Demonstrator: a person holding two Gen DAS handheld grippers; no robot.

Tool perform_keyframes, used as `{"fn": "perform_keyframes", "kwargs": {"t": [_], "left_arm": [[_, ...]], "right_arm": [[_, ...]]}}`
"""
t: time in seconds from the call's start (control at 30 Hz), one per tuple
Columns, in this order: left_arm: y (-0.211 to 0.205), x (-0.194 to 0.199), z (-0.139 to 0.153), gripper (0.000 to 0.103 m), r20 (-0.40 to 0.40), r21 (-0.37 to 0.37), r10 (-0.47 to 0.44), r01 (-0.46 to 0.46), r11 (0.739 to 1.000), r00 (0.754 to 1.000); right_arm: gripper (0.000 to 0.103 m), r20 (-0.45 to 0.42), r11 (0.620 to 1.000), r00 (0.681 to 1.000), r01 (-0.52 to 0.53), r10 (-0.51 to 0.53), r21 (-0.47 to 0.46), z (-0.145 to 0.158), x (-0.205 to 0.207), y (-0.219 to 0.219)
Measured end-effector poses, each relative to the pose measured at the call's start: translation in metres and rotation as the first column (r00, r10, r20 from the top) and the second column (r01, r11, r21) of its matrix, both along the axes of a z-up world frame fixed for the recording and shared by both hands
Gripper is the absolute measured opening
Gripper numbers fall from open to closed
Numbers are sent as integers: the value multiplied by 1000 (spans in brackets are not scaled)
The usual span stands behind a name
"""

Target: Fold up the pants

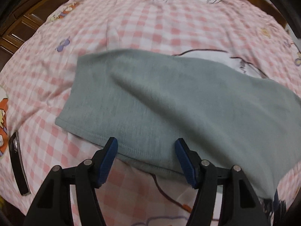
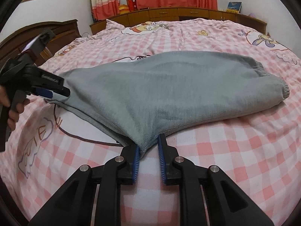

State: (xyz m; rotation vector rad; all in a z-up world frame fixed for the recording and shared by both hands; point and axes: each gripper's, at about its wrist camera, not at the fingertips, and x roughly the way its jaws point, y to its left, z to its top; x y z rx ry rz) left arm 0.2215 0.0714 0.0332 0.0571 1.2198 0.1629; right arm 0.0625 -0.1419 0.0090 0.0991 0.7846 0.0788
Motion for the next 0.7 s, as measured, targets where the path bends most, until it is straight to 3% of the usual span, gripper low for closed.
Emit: {"fn": "perform_keyframes", "kwargs": {"t": [0.07,0.17,0.3,0.37,0.53,0.7], "left_arm": [[-1,4,-4,77,-10,33,18,-18,999,1000],[-1,4,-9,77,-12,34,32,-32,999,999],[14,-1,-10,76,-25,-78,122,-123,989,992],[22,-6,-4,71,-27,-125,153,-155,980,988],[30,-13,5,50,-29,-148,140,-143,979,990],[17,-15,17,42,-26,-125,71,-74,989,997]], "right_arm": [[19,5,1000,1000,0,0,-5,-1,-1,1],[19,11,1000,1000,-2,2,8,-2,-2,0],[19,16,1000,1000,-4,4,30,-5,-3,-4],[19,19,1000,1000,-5,5,30,-5,-2,-4],[19,26,998,1000,-10,9,57,-7,-2,-7],[19,33,997,999,-15,13,76,-9,-3,-9]]}}
